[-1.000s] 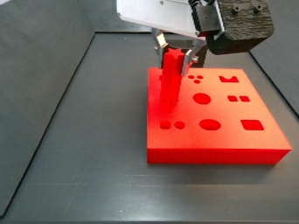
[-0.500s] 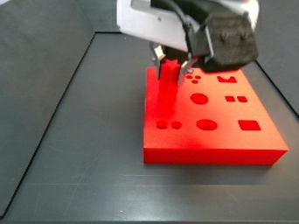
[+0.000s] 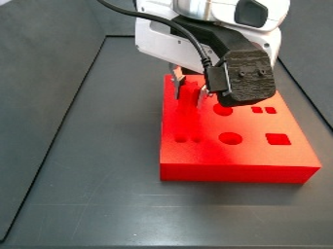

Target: Insert the star object.

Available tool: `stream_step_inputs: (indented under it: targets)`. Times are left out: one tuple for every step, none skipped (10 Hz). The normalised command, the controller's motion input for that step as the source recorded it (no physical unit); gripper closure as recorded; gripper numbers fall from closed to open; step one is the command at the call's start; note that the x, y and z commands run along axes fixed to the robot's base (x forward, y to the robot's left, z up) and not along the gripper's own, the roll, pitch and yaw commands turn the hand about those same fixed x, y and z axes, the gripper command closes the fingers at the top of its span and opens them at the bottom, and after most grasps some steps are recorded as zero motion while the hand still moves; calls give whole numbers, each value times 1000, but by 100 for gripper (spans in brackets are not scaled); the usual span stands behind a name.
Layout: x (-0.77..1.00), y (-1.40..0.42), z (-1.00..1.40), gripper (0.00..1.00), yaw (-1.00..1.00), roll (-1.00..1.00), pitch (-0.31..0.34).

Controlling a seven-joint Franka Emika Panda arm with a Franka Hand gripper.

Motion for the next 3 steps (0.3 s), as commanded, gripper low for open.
stream_step_inputs:
  targets:
    - [0,0,-437,100,-63,64,-67]
    - [0,0,-134,100,-26,0,0]
    - [0,0,0,100,0,0,0]
